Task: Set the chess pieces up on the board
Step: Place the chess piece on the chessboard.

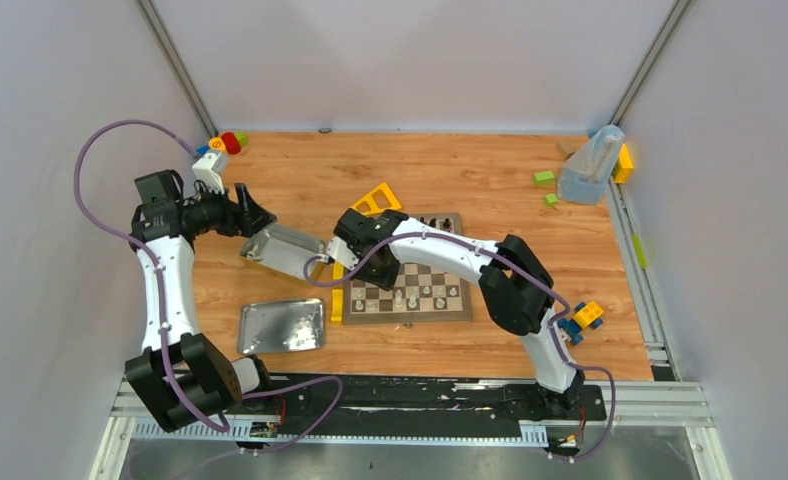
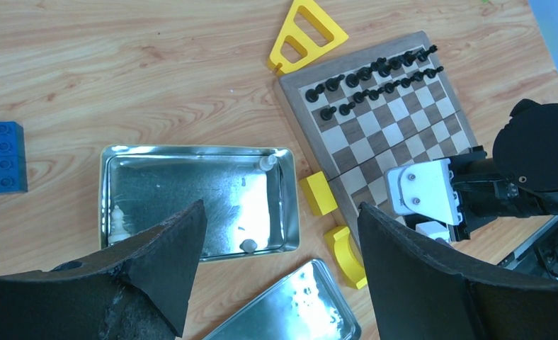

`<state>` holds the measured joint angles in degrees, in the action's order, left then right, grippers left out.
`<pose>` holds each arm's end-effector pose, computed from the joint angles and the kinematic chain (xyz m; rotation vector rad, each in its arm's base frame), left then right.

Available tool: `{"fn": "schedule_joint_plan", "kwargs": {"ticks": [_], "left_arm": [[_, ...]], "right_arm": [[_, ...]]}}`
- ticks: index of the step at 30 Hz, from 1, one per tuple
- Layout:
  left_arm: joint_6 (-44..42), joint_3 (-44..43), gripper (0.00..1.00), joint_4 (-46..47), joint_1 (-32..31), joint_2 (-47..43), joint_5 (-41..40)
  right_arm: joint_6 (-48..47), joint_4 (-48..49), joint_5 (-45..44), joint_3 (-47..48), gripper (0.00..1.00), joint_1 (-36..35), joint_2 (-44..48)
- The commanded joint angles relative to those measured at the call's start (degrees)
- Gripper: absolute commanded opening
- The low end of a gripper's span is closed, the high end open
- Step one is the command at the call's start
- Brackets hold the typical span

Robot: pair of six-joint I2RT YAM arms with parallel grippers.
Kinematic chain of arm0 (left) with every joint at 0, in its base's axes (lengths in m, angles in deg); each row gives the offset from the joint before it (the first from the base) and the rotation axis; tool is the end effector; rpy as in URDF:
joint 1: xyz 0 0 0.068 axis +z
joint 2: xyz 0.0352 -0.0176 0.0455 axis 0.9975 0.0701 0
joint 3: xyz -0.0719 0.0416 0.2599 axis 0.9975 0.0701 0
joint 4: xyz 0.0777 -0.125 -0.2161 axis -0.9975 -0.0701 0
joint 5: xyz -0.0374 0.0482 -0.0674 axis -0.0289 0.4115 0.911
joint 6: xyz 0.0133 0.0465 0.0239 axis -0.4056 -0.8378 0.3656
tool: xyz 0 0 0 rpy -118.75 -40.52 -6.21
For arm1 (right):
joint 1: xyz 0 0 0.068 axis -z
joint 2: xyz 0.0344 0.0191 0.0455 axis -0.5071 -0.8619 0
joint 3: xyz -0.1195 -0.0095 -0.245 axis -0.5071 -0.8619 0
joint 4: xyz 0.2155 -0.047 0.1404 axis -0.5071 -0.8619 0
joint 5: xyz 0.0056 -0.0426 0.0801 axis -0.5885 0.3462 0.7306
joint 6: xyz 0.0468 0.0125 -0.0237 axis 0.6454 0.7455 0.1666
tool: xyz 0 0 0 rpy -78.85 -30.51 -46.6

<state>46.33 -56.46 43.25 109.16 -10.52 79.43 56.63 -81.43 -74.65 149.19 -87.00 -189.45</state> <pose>0.2353 0.0702 0.3274 0.1942 2.0932 -0.7067 0.2361 0.3585 0.2033 -1.8768 2.2839 0.1172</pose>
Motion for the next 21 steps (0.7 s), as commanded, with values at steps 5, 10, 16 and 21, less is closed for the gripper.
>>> {"fn": "schedule_joint_plan", "kwargs": {"ticks": [5,10,16,21], "left_arm": [[-0.9,-2.0,0.86,-0.1,0.6,0.4,1.4],[-1.3,-1.9,0.86,-0.4,0.6,1.0,1.8],[-1.6,-2.0,0.87,-0.7,0.6,1.3,2.1],[-2.1,-1.7,0.88,-0.8,0.7,1.1,1.9]], "right_arm": [[-0.5,-0.9,-1.2,-0.6,0.0,-1.2,-0.5],[-0.6,-1.5,-0.7,-1.0,0.0,-1.4,-0.2],[-0.7,-2.2,-0.2,-1.0,0.0,-1.7,-0.1],[-0.7,-2.4,0.2,-1.1,0.0,-1.7,-0.1]]}}
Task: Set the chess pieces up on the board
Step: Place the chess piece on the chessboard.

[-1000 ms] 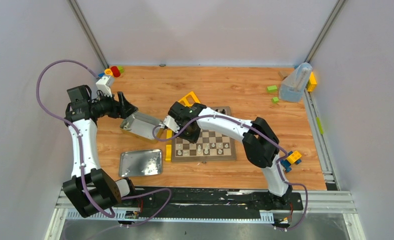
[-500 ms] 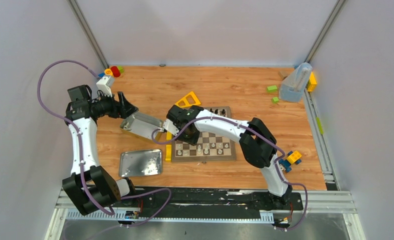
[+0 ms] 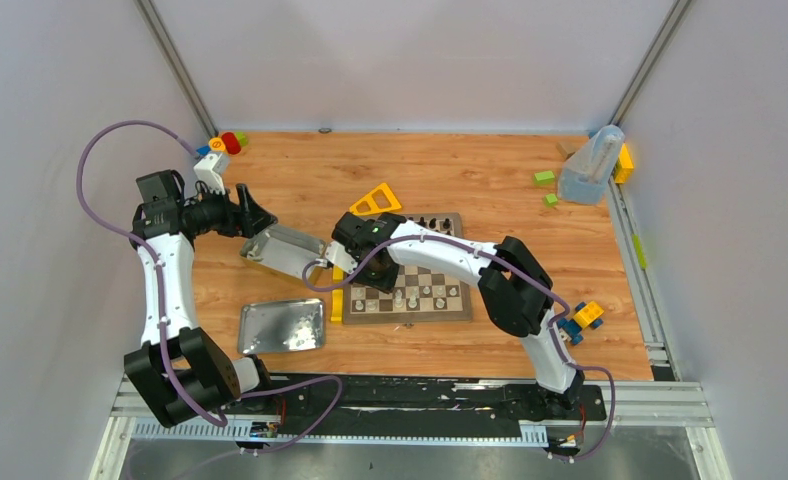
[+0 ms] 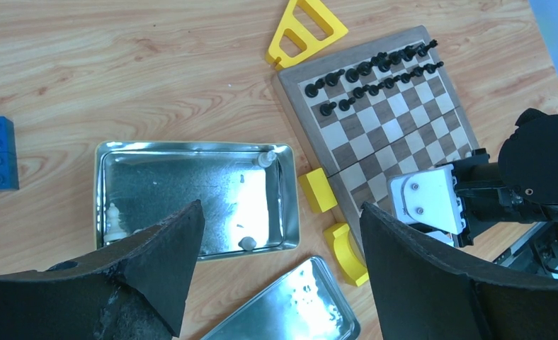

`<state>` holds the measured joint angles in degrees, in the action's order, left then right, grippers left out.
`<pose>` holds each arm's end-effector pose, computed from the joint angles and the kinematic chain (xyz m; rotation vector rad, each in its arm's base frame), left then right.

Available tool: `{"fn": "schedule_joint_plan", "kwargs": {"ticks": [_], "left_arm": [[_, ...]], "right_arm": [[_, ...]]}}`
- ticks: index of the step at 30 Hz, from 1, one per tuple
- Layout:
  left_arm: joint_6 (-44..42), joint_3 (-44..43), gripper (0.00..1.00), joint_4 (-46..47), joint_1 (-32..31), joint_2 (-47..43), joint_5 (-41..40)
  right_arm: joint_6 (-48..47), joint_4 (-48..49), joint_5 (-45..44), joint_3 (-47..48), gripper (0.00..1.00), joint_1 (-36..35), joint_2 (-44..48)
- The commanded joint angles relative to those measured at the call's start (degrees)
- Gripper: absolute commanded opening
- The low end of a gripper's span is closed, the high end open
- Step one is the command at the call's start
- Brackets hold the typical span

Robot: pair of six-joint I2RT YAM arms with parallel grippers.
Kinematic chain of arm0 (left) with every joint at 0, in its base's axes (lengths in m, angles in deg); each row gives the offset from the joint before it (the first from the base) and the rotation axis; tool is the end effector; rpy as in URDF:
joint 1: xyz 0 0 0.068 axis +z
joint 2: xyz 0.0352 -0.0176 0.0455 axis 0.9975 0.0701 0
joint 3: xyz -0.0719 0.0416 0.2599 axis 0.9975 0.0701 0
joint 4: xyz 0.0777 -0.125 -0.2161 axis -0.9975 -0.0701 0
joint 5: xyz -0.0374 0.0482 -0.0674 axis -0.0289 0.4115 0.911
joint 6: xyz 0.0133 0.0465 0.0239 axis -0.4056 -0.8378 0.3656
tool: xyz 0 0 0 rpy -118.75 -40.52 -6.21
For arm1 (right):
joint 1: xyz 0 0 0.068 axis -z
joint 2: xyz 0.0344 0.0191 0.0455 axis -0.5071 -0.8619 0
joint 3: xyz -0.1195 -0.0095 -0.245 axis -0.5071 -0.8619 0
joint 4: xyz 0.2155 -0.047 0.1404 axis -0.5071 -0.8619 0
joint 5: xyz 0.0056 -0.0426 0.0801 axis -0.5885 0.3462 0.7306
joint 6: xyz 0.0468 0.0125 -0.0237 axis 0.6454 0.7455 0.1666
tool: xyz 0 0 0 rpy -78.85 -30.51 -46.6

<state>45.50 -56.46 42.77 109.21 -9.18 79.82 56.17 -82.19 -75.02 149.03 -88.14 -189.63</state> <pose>0.2392 0.0719 0.3217 0.1952 2.1091 -0.7245 0.2283 0.3617 0.2010 -1.9188 2.2715 0.1017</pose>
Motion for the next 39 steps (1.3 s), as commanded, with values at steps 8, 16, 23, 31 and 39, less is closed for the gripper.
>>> {"fn": "schedule_joint_plan", "kwargs": {"ticks": [8,16,23,31,39], "left_arm": [[-1.7,-1.4,0.9,-0.3,0.6,0.2,0.5],[-2.2,-1.0,0.92,0.4,0.6,0.2,-1.8],[-2.4,-0.8,0.93,0.6,0.6,0.2,-2.1],[-2.7,-0.7,0.95,0.6,0.6,0.2,-2.3],[-3.2,-0.7,0.97,0.5,0.6,0.2,-2.9]], "right_arm": [[-0.2,-1.7,1.6,-1.0,0.0,-0.7,0.0],[-0.2,-2.0,2.1,-1.1,0.0,-0.7,0.3],[-0.3,-2.0,2.6,-0.9,0.04,-0.7,0.3],[-0.3,-2.0,2.6,-0.9,0.1,-0.7,0.0],[-0.1,-1.9,2.0,0.0,0.19,-0.7,0.5]]}}
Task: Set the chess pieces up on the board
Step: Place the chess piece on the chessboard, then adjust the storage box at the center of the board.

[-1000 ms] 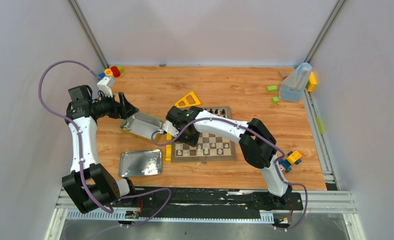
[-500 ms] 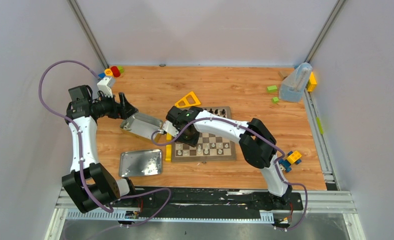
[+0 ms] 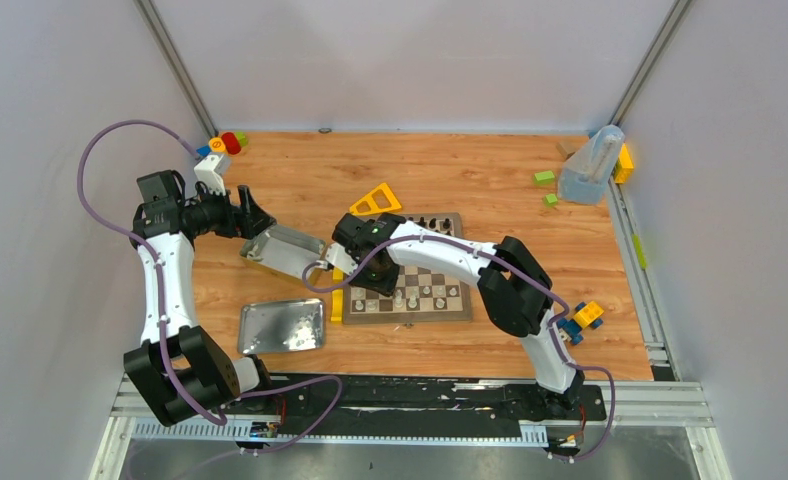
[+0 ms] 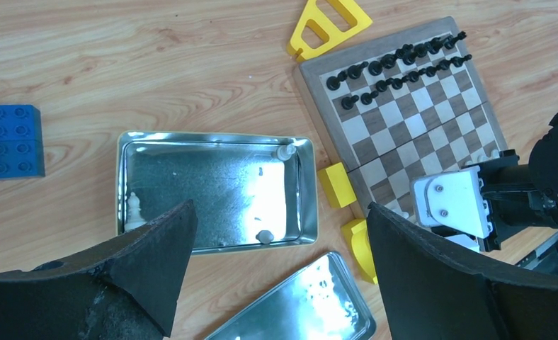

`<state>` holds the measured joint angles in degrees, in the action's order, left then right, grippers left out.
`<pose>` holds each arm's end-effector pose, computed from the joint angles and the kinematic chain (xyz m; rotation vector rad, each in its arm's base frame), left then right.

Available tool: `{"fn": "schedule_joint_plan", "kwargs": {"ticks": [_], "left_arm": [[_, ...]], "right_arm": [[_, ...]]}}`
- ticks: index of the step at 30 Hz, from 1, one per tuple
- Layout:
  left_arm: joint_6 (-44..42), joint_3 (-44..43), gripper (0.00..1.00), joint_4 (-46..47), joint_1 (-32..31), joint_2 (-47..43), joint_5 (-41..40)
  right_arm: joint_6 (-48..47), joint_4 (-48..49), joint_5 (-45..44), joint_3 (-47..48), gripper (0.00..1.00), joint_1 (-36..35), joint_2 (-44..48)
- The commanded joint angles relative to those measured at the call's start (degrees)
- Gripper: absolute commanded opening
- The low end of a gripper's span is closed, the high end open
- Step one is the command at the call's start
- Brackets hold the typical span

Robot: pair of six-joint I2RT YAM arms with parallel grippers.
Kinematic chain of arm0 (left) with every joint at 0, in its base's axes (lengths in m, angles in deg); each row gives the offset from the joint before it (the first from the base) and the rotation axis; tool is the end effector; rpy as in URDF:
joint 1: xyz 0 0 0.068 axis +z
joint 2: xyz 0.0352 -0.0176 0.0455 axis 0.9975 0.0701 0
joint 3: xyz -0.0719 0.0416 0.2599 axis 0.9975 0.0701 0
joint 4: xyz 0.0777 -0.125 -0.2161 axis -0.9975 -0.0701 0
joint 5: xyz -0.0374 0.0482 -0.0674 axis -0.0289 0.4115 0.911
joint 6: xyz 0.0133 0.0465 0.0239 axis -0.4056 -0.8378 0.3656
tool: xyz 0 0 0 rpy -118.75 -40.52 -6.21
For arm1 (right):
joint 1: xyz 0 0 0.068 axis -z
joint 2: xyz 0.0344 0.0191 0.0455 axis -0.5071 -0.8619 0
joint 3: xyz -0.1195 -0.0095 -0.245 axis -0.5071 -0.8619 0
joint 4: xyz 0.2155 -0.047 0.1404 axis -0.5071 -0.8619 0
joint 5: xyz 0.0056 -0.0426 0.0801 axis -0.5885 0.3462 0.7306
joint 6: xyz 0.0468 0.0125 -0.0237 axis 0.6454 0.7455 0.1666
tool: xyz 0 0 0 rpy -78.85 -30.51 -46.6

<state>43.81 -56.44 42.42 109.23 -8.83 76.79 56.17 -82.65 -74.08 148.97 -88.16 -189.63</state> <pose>0.2404 0.0738 0.3187 0.1960 2.1385 -0.6600 0.2271 0.3613 0.2006 -1.9291 2.2797 0.1214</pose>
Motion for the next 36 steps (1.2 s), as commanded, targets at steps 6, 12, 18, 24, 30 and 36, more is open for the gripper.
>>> {"fn": "schedule_joint_plan", "kwargs": {"ticks": [6,12,18,24,30,36], "left_arm": [[-1.9,-0.7,0.98,0.7,0.6,0.0,-0.2],[-2.2,-0.6,0.99,0.7,0.5,0.2,-0.4],[-4.0,-0.3,1.0,0.6,0.6,0.5,-1.9],[-10.9,1.0,0.95,-0.7,0.6,1.2,-9.7],[-10.3,1.7,0.9,-3.4,0.5,3.9,-23.0],[-5.9,3.0,0.86,-3.9,0.5,9.2,-26.6]], "right_arm": [[0.2,-1.4,1.2,0.4,0.25,-0.6,1.0],[0.4,-1.4,1.4,1.5,0.3,-0.1,1.4],[0.7,-1.2,1.3,2.9,0.31,1.3,2.5],[1.3,0.2,3.5,4.6,0.3,4.4,5.8],[0.5,3.6,3.8,3.1,0.29,7.0,10.5],[0.1,5.8,5.2,0.6,0.29,8.4,12.8]]}}
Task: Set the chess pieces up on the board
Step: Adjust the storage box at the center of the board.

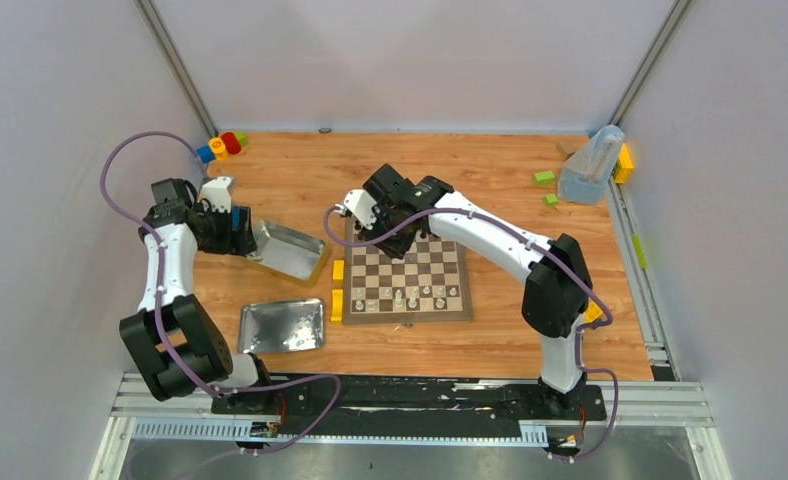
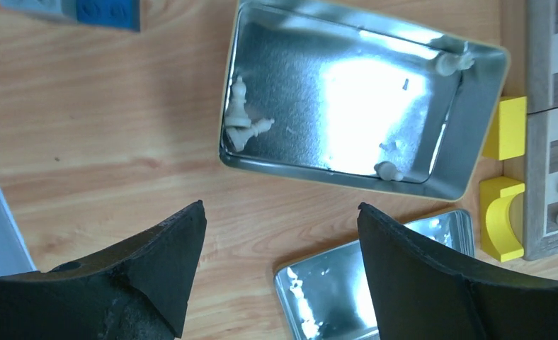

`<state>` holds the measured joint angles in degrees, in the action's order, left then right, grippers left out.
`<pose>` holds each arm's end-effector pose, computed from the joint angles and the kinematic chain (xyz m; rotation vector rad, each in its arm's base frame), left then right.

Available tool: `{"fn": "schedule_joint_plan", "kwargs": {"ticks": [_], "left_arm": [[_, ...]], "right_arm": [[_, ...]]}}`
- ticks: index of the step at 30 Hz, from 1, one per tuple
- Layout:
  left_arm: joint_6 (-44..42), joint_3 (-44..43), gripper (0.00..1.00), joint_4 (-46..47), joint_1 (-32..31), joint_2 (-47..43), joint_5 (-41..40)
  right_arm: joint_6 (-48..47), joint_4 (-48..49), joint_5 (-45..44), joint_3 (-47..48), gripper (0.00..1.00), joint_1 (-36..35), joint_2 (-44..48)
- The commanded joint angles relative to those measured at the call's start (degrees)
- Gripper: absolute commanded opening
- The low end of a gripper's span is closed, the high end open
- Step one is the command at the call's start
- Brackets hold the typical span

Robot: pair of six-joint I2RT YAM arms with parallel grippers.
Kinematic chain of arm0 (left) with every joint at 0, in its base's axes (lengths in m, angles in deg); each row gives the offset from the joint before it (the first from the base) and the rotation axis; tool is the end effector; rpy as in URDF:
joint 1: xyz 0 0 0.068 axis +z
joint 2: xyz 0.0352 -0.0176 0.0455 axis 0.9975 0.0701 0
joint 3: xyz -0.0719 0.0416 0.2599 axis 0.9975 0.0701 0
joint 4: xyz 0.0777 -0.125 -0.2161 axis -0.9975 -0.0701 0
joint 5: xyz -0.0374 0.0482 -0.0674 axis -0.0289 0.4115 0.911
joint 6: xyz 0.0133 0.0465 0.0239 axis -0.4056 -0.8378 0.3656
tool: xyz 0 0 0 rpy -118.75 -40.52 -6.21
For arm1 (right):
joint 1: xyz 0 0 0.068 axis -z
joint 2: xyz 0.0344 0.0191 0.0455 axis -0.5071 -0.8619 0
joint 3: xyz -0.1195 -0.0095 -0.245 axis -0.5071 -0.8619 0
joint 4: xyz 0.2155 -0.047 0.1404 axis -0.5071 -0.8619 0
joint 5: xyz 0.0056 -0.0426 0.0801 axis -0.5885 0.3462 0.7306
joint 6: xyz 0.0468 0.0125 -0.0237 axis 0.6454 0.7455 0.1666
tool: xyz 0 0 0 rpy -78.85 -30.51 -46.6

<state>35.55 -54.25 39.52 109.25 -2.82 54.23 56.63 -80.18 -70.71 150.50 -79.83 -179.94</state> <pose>0.2519 0.0909 0.2718 0.1344 2.4603 -0.2749 0.2665 0.3154 0.2774 -1.6304 2.2194 0.2551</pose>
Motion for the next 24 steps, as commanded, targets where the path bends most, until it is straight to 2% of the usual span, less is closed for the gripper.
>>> {"fn": "schedule_joint_plan", "kwargs": {"ticks": [1,13,18,24], "left_arm": [[3.3,0.8,0.85,-1.1,0.5,4.2,-4.1],[7.4,-4.3,0.8,0.4,0.1,18.8,-1.6],[8.2,-5.2,0.74,1.7,-0.1,21.4,-1.4],[7.7,-5.5,0.71,0.7,-0.2,21.2,1.6]], "right_arm": [[-0.3,3.6,2.1,-1.5,0.29,0.1,3.4],[-0.1,5.4,3.5,-6.4,0.28,0.1,6.1],[-0.2,5.7,3.3,-7.3,0.27,0.1,6.3],[-0.3,5.8,3.4,-7.8,0.26,0.1,6.0]]}}
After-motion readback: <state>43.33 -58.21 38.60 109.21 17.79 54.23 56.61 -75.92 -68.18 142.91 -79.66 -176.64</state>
